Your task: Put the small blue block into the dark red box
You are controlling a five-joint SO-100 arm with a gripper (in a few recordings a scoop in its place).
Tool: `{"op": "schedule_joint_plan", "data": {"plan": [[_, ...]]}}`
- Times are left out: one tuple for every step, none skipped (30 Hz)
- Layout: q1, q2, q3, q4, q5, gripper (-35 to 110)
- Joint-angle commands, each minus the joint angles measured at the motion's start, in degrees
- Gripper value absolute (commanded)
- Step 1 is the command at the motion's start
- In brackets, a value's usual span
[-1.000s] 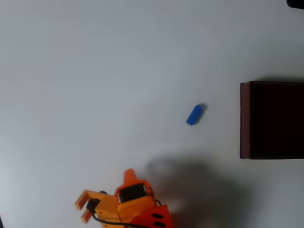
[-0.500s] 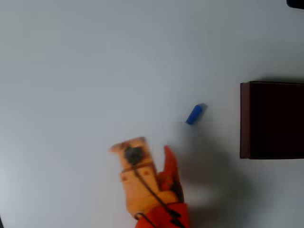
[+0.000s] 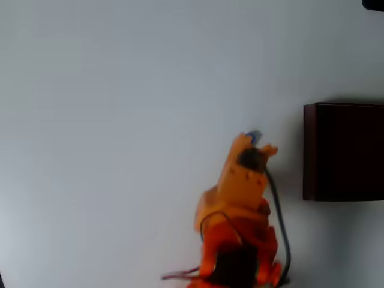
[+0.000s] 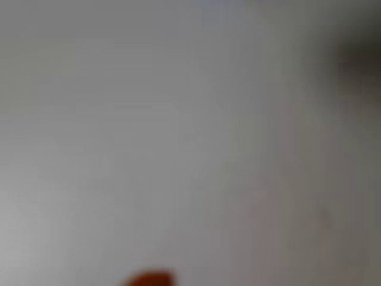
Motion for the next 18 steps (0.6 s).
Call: {"op": "schedule_joint_plan", "data": {"plan": [[0.35,-16.08,-13.62,2.29,3.34,30],[0.26,-19.34,-15.73,2.72,4.04,30],[0.18,-21.80,-16.96,2.11,4.66,30],[0.00,-23.91,-17.40,0.44,5.10,30],[-0.09,-26.19,-18.11,-0.88,5.63,31],[-0.09,-28.56,-19.16,-1.32,6.06,31],[-0.09,-31.03,-20.65,-1.14,6.42,31],[-0.09,-33.40,-22.32,-0.26,6.94,31],[-0.09,-35.33,-24.17,1.05,7.56,31],[-0.18,-36.91,-25.66,2.37,8.35,31],[-0.35,-37.97,-26.63,2.90,9.05,31],[-0.53,-38.85,-27.25,2.90,9.49,31],[-0.62,-39.55,-27.77,2.46,9.58,31],[-0.70,-40.08,-28.12,2.02,9.84,31],[-0.88,-40.69,-28.92,2.02,10.02,31],[-0.88,-41.31,-29.71,2.29,10.02,31],[-0.88,-41.84,-30.59,2.72,10.28,31],[-0.88,-42.36,-31.46,3.34,10.55,31]]}}
